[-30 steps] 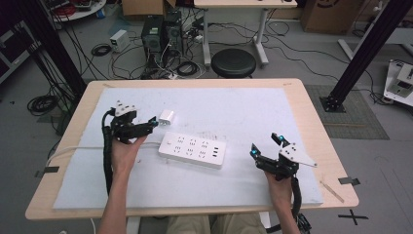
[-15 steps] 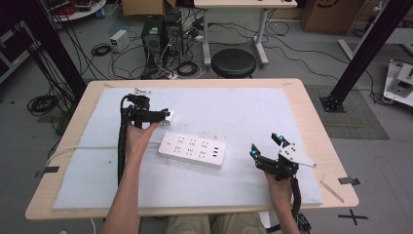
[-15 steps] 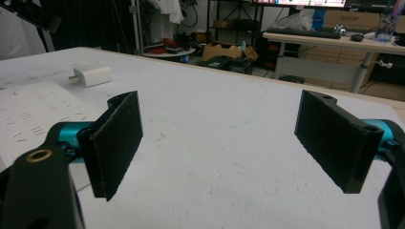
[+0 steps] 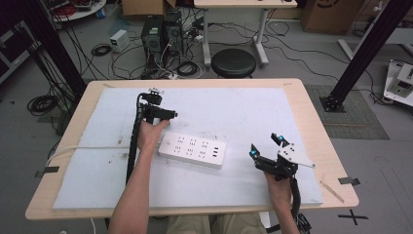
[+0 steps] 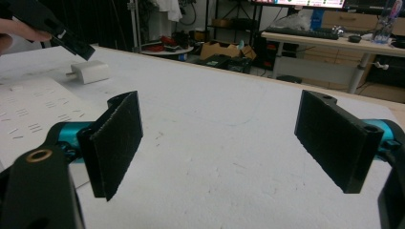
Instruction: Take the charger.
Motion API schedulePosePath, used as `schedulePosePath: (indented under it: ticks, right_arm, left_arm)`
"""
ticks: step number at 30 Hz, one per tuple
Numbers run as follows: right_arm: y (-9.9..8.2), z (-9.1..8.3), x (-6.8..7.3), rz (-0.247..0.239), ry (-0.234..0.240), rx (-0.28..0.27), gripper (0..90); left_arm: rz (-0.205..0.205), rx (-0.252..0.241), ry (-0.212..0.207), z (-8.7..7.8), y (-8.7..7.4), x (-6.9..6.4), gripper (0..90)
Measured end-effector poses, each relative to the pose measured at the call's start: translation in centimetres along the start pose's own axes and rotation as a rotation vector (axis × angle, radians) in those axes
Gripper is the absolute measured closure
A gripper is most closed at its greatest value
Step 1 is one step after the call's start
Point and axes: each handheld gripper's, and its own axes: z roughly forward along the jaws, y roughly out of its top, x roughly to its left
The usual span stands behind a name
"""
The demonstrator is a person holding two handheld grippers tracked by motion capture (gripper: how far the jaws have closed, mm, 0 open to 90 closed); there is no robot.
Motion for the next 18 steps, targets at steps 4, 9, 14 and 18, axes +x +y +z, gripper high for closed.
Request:
schedulePosePath:
  ticks: [4,9,14,18]
  right_arm:
    - [0.0,0.0,0.0,-0.009,0.002,-0.001,16.8]
    - [0.0,0.1,0.0,-0.009,0.001,-0.001,16.9]
    - [0.0,0.1,0.0,-0.010,0.001,-0.001,16.9]
    - [0.0,0.1,0.1,-0.014,0.003,0.003,16.8]
  left_arm:
    - [0.001,0.034,0.005,0.8,-0.2,0.0,26.1]
    - [0.004,0.044,0.028,1.4,-0.3,0.0,27.6]
    - [0.005,0.052,0.025,1.7,-0.4,0.0,29.7]
    - [0.014,0.052,0.038,1.9,-0.4,-0.3,31.2]
